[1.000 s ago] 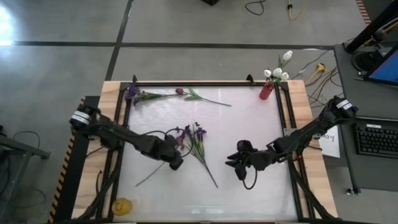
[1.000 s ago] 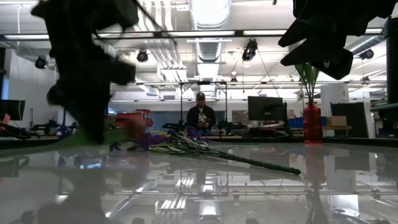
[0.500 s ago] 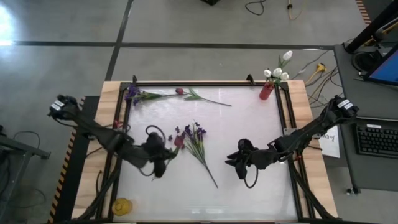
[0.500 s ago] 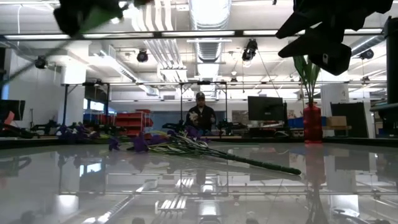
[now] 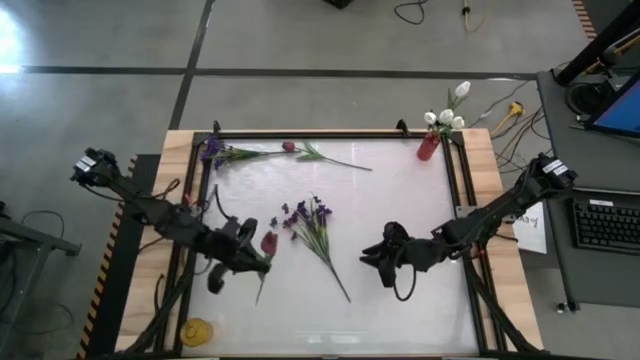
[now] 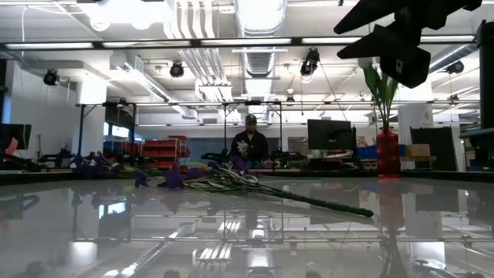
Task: Sort flowers into vase by color
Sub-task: Put the middle red tulip into the yellow flower vase
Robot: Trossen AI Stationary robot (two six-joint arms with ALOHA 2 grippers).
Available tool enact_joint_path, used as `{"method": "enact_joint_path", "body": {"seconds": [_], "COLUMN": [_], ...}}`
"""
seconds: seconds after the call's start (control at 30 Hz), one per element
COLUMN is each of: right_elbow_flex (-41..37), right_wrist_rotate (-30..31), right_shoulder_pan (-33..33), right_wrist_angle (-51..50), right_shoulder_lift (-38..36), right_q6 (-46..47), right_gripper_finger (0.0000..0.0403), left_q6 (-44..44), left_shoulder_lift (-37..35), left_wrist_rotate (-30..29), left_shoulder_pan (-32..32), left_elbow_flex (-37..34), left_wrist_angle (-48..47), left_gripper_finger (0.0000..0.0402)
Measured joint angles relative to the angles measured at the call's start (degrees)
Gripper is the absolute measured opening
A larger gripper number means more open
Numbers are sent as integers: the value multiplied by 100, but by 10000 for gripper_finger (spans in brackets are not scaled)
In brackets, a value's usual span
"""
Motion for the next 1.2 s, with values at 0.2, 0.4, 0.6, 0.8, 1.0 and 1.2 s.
{"method": "enact_joint_path", "body": {"seconds": [0.2, 0.4, 0.6, 0.8, 1.0, 1.2], "right_elbow_flex": [0, 0, 229, 496, 653, 864], "right_wrist_rotate": [-4, 26, 536, 745, 754, 749], "right_shoulder_pan": [0, -6, -15, -124, -371, -505], "right_wrist_angle": [57, 187, 195, 174, 142, 130], "right_shoulder_lift": [2, -6, -13, -27, -33, -65], "right_q6": [139, 192, -122, -831, -1221, -1330], "right_gripper_finger": [123, 121, 123, 121, 122, 121], "left_q6": [-240, -324, 455, 525, 357, 436], "left_shoulder_lift": [-407, -533, -742, -1095, -1247, -1295], "left_wrist_rotate": [843, 988, 1595, 2594, 2821, 3259], "left_shoulder_pan": [-19, -39, -32, -45, -244, -733], "left_elbow_flex": [-518, -432, 105, 377, 83, -277], "left_wrist_angle": [957, 790, -217, -347, 140, 877], "left_gripper_finger": [0, 0, 0, 0, 0, 0]}}
